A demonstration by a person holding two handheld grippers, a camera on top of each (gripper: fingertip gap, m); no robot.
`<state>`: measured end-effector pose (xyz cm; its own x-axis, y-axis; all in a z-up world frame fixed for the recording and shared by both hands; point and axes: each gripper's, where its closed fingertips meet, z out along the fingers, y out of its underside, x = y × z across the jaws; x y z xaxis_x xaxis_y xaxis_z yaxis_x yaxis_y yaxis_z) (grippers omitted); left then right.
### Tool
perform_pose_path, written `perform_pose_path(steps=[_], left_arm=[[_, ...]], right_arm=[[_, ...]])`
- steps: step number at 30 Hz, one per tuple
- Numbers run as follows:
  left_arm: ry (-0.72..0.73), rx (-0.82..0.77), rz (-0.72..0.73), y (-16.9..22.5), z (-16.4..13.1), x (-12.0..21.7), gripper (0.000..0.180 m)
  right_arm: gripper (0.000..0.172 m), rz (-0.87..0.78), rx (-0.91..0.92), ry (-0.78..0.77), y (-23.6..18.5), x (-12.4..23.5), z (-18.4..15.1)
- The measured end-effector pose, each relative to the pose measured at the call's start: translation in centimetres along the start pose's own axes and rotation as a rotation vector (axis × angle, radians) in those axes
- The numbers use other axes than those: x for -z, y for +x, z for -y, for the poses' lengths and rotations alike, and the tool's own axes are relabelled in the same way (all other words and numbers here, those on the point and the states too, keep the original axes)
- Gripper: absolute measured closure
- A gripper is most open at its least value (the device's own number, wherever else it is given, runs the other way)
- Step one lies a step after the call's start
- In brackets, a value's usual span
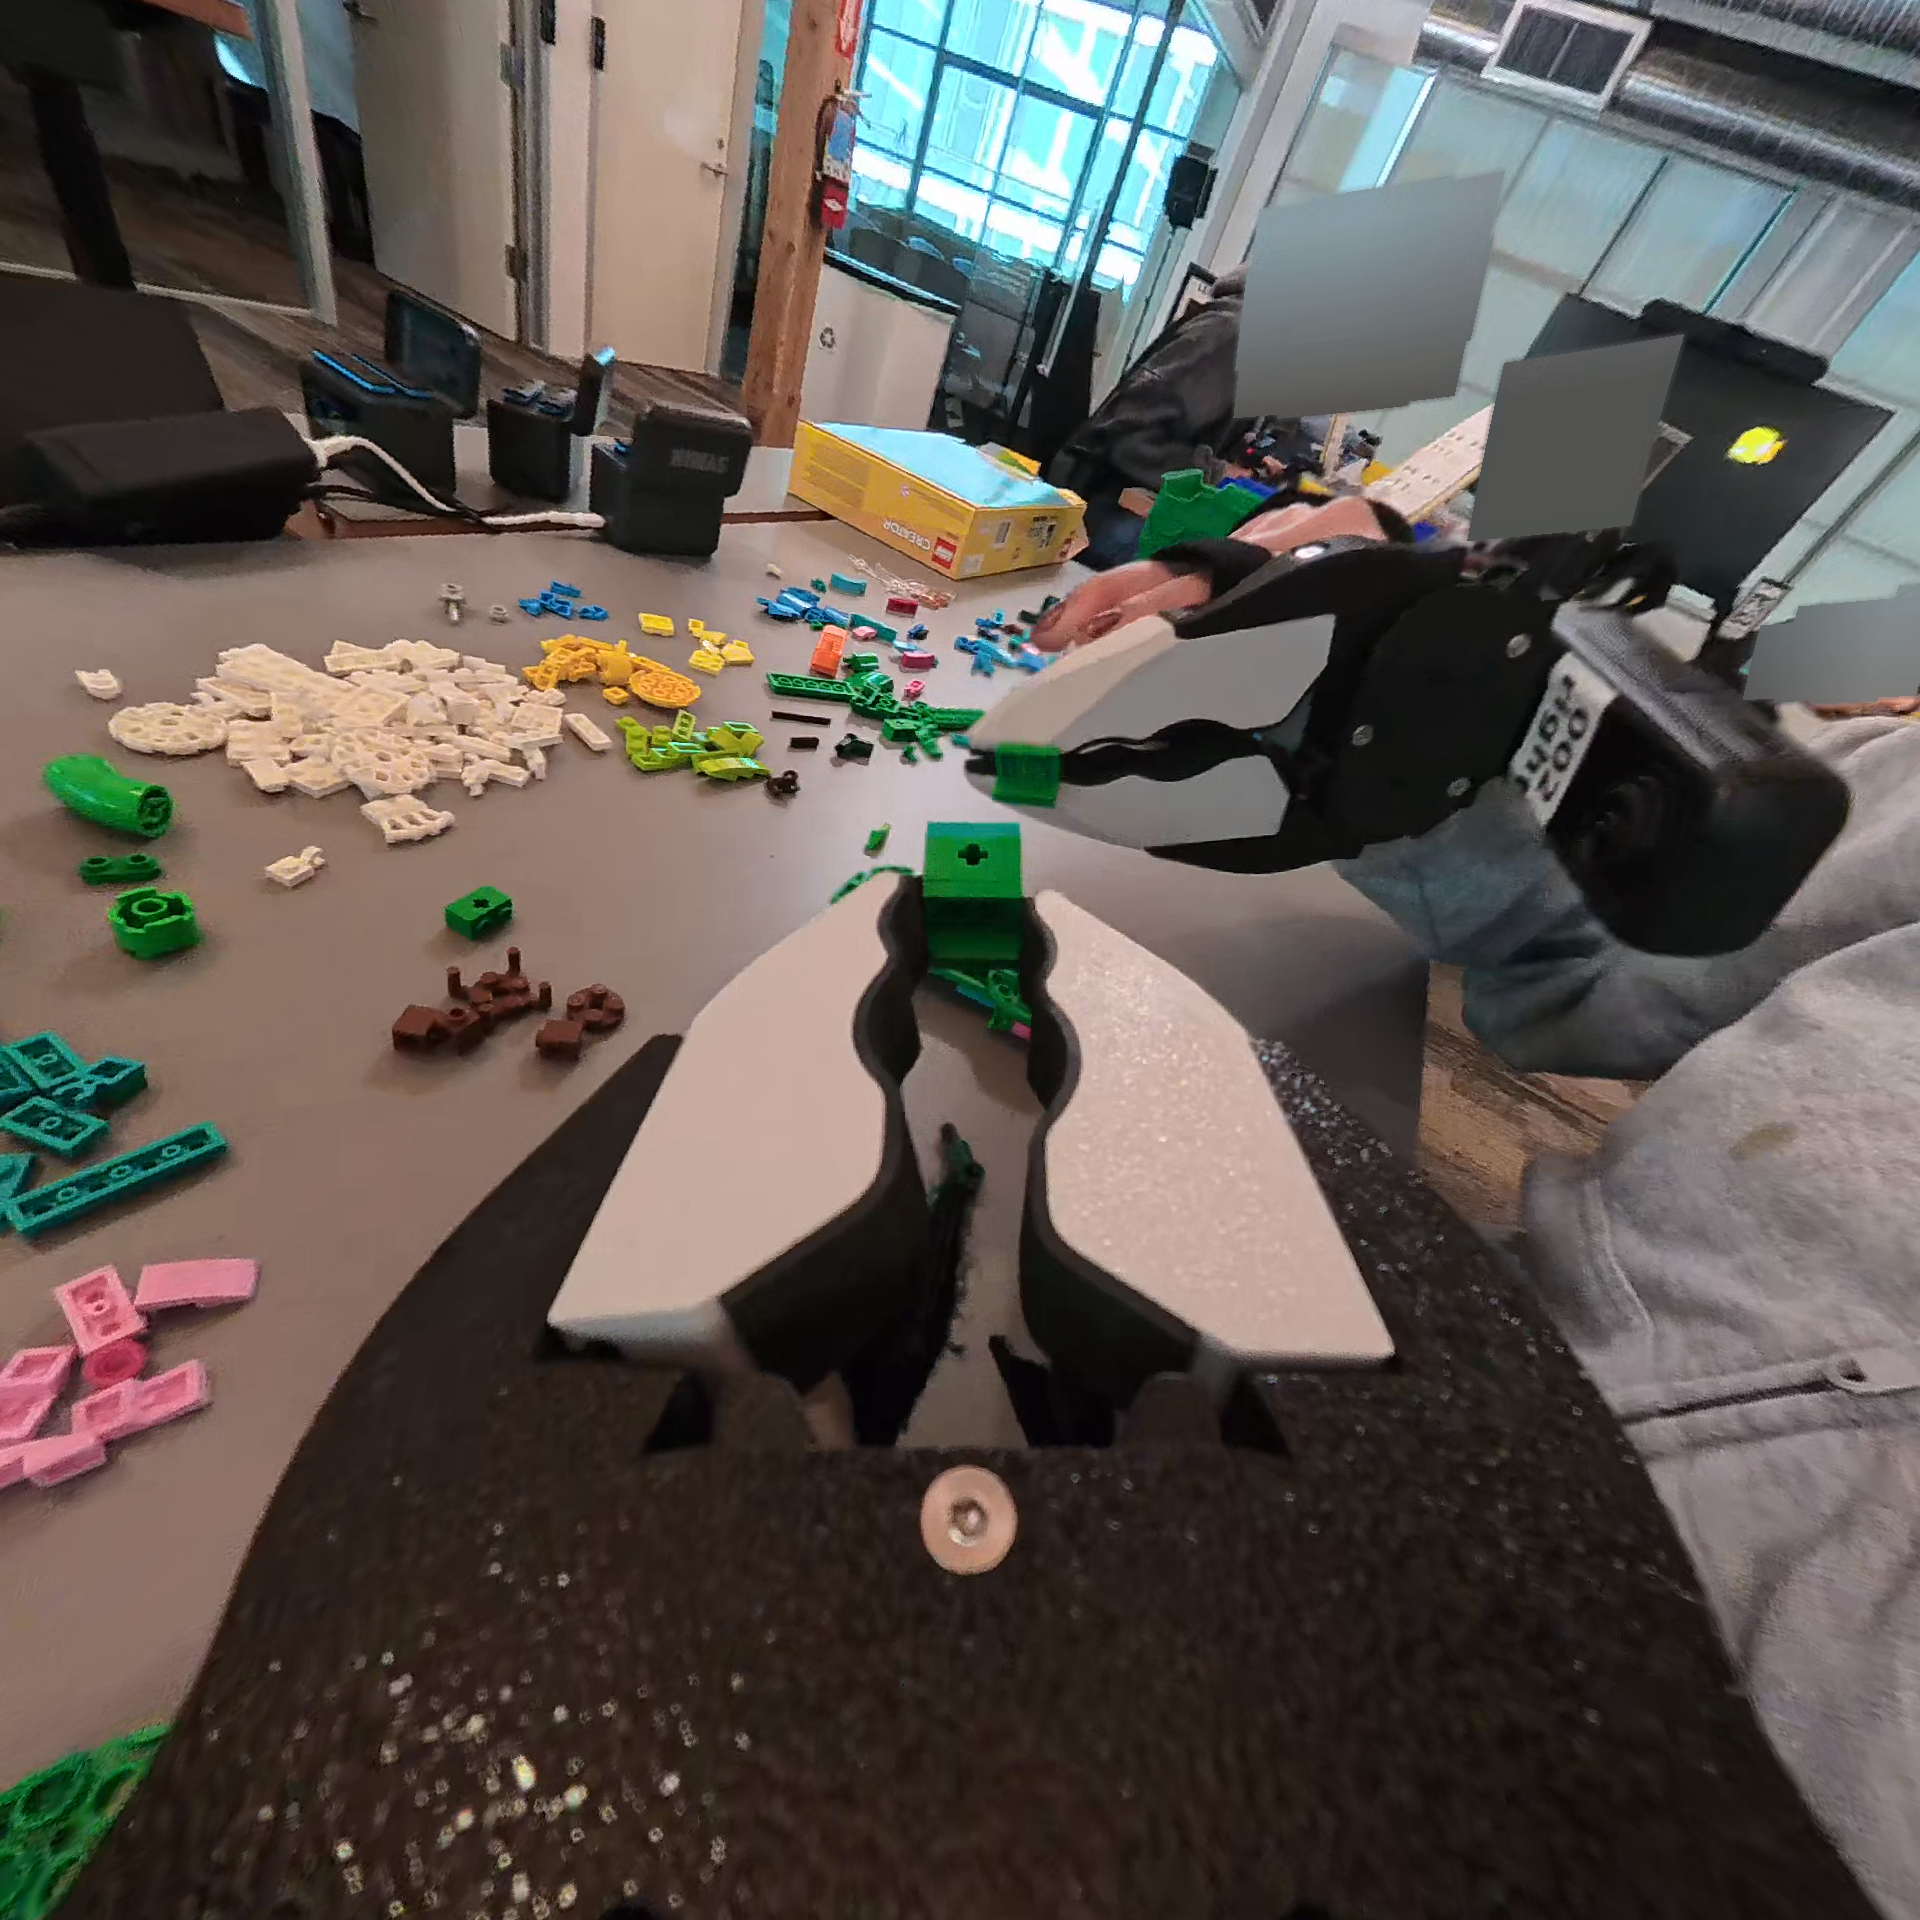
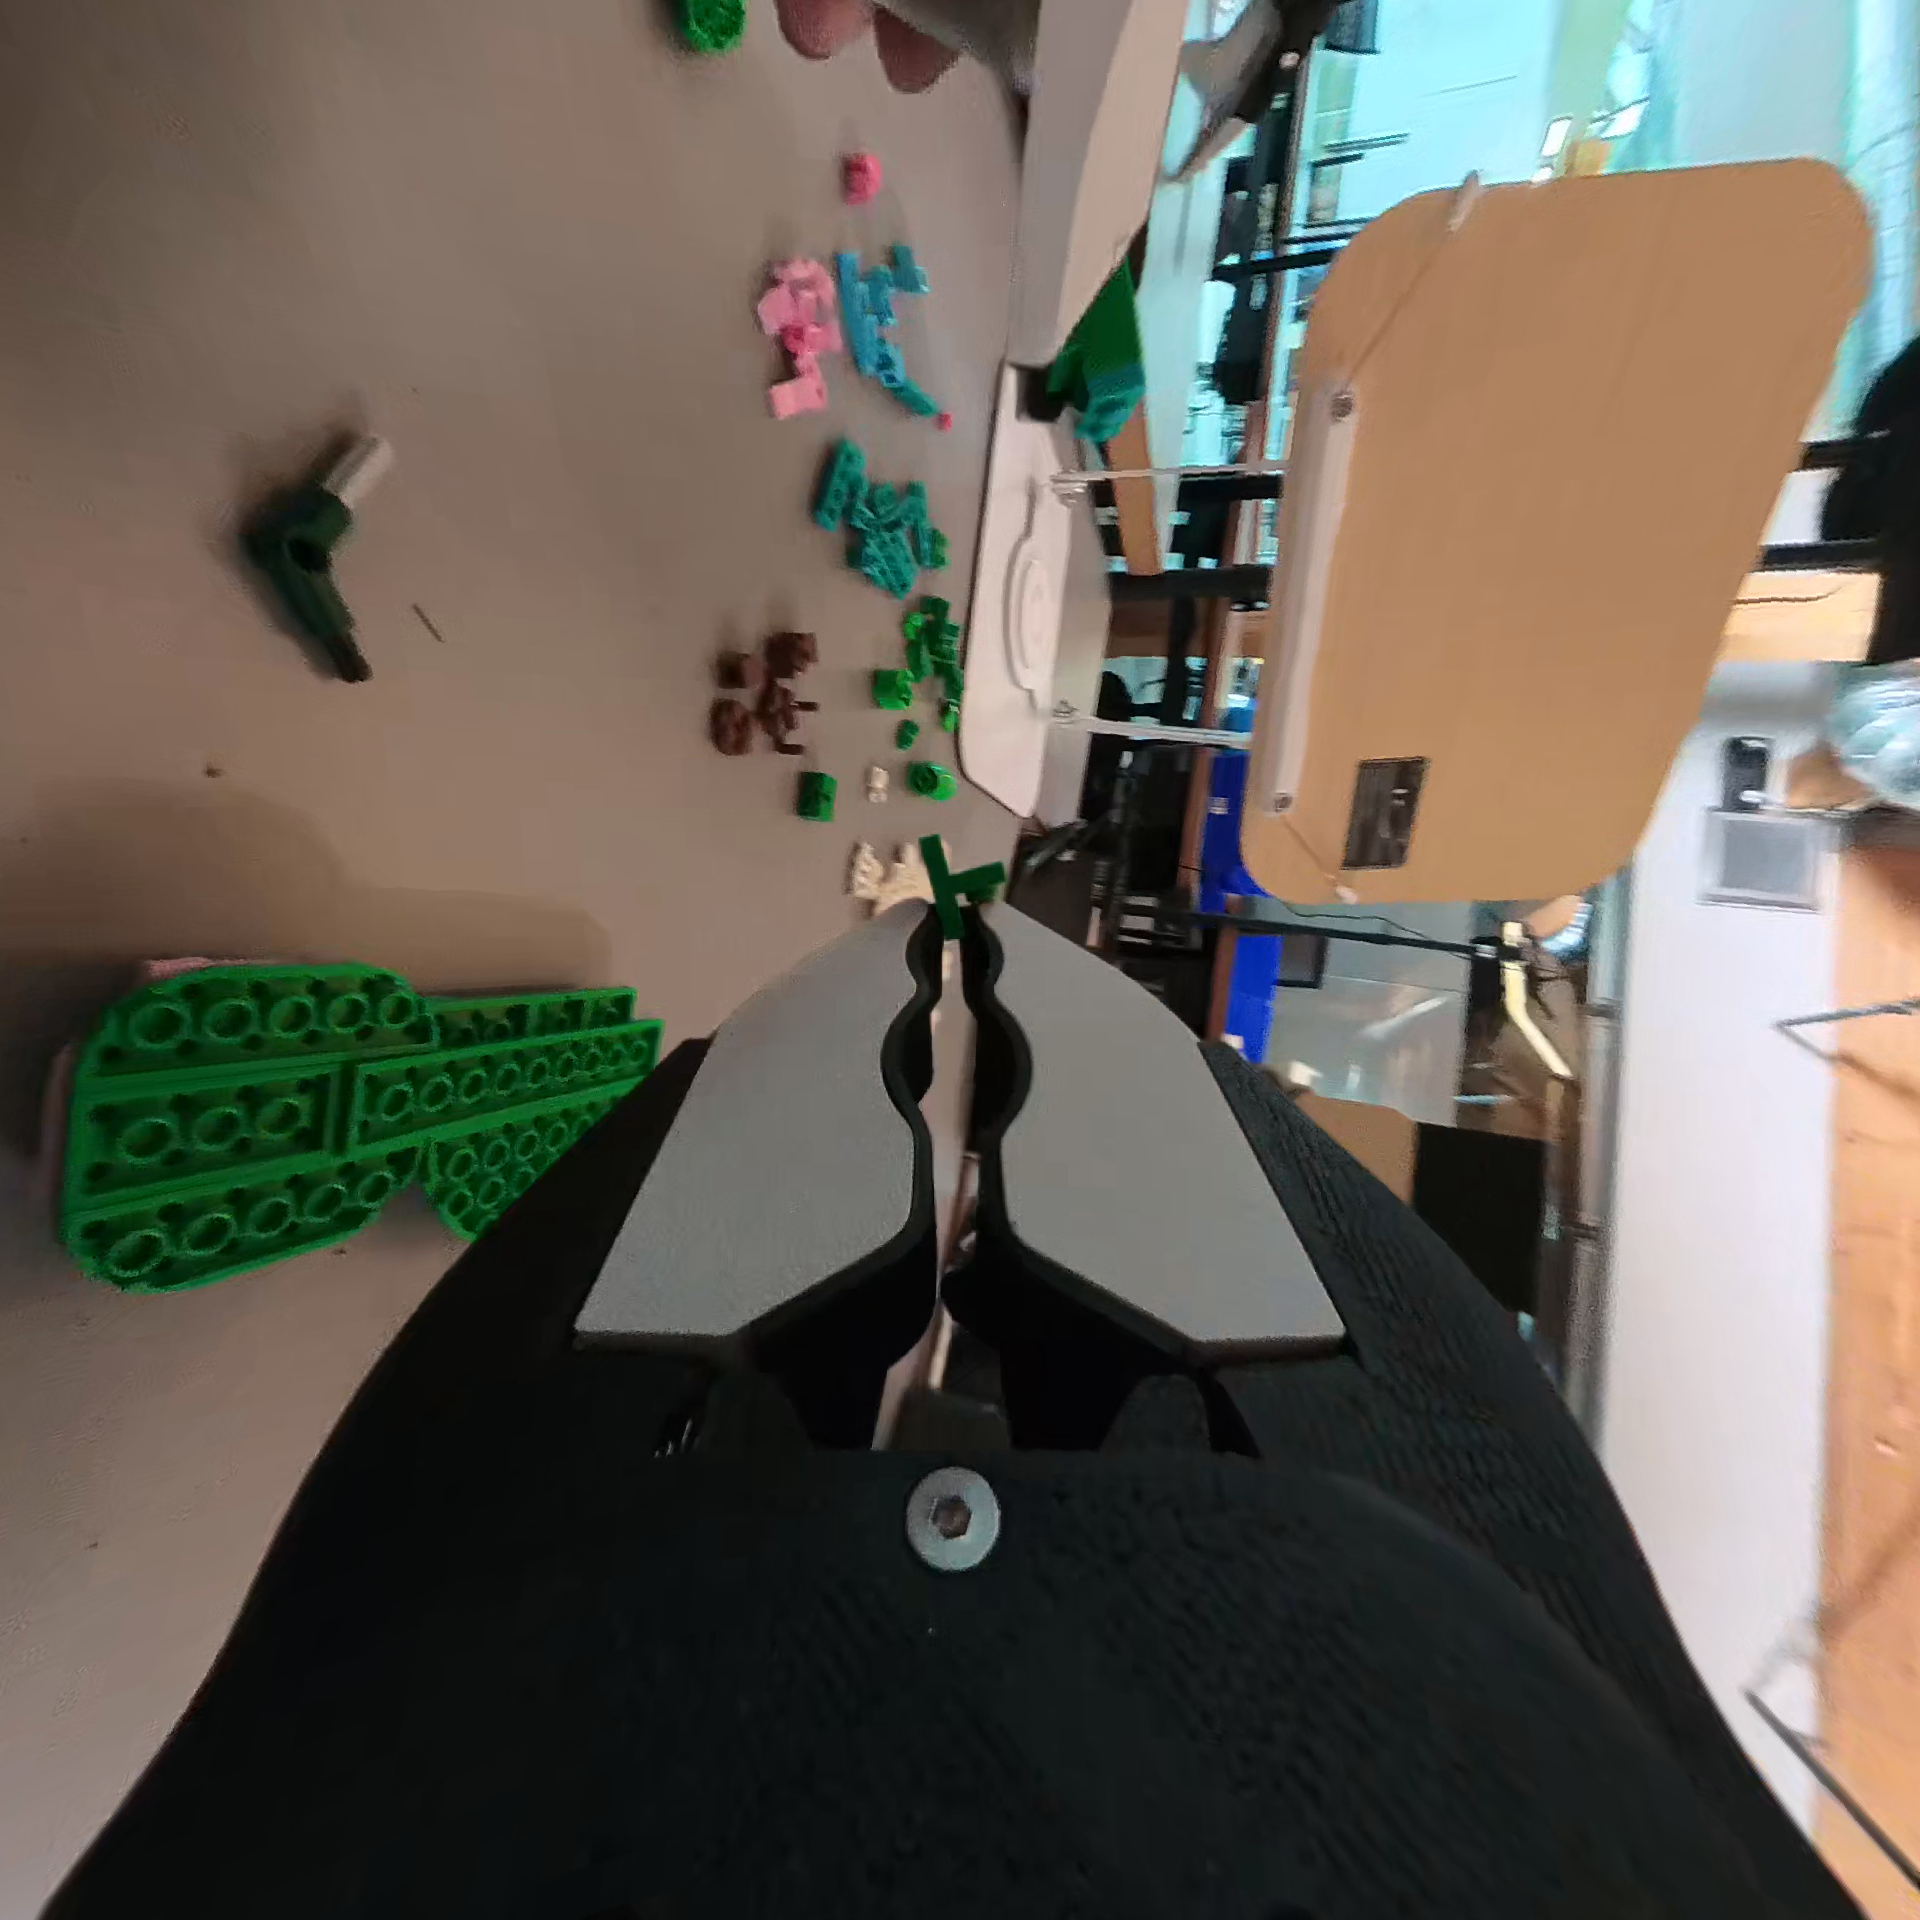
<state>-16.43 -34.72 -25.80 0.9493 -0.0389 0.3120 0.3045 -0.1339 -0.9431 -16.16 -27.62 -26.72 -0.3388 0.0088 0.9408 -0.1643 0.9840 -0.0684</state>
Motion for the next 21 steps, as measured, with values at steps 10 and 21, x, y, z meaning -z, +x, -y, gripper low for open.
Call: perform_pose_path(steps=[10, 21], left_arm=[[0.086, -0.069, 0.251, -4.5, -1.1, 0.6, 0.163], [0.050, -0.116, 0.215, -4.0, -1.7, -0.6, 0.163]], right_arm=[[0.169, 0.129, 0.223, 0.061, -0.9, -6.0, -2.3], [0.169, 0.326, 0.346, -0.035, -3.7, -14.6, -5.9]])
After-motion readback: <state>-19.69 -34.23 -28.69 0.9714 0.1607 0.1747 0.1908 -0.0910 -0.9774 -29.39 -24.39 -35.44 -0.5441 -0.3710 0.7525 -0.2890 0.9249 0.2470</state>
